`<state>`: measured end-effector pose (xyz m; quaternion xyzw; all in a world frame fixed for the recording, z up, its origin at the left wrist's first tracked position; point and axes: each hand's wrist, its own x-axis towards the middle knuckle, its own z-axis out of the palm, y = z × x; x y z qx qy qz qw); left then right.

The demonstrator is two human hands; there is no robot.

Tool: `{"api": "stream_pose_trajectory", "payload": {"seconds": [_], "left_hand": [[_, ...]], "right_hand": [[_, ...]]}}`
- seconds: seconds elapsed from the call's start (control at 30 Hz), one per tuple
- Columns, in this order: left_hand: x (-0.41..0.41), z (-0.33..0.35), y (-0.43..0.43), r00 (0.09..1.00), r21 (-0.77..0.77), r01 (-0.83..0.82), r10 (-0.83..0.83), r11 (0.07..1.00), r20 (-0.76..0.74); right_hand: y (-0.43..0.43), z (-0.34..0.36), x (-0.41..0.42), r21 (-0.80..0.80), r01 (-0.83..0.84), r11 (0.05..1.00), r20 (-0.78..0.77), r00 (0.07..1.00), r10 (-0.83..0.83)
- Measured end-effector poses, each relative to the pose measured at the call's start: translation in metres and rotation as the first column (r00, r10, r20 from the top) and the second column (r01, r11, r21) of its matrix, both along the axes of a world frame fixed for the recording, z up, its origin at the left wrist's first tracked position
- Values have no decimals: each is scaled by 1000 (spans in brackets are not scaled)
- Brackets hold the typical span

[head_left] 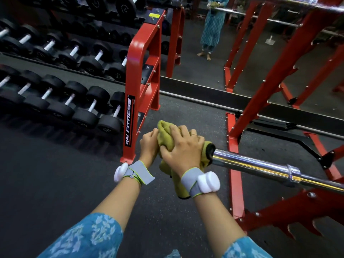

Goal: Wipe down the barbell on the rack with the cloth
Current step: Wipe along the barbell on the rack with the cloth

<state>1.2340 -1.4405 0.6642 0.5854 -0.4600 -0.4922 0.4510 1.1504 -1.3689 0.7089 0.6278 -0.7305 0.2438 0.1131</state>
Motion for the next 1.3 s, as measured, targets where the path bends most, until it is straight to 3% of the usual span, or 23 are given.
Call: {"api": "stream_pose_trajectory", "payload": {"seconds": [0.17,0.3,0.4,0.5,0.6,0.7,0.87,1.0,1.13,1.2,1.3], "left_hand": [[2,4,-1,1000,20,25,-25,1000,15],[3,17,4,986,57,-36,26,998,164],[-2,14,-2,991,146,-99,85,984,100],[-11,15,-7,987,228,-156,160,961,-3],[-19,16,-6,980,168,-197,193,966,36],[-18,15,0,952,133,-215,237,968,-192],[-13,10,4,906,12,-86,83,996,-415],[-7,6,5,907,-45,13,-30,999,-420],[-1,13,7,942,-66,108,-123,992,-313],[1,17,6,956,-11,146,-144,989,-256],[2,30,5,969,150,136,-99,979,-228]], "right_hand": [[9,-4,-22,-60,-97,993,-31,995,95],[19,-6,-43,-74,8,997,40,999,-5],[11,-2,-41,-42,69,997,69,995,-66],[-1,9,-31,54,39,998,33,999,-41],[-18,24,-27,294,-10,956,96,995,-19],[-35,35,-28,412,-85,907,300,953,-47],[-49,49,-44,571,-138,809,524,820,-229],[-35,42,-42,511,-45,858,432,877,-211],[-15,40,-32,445,-88,891,227,974,-17],[-19,41,-22,455,-108,884,179,984,29],[-35,40,-8,437,-107,893,266,964,-15]]}}
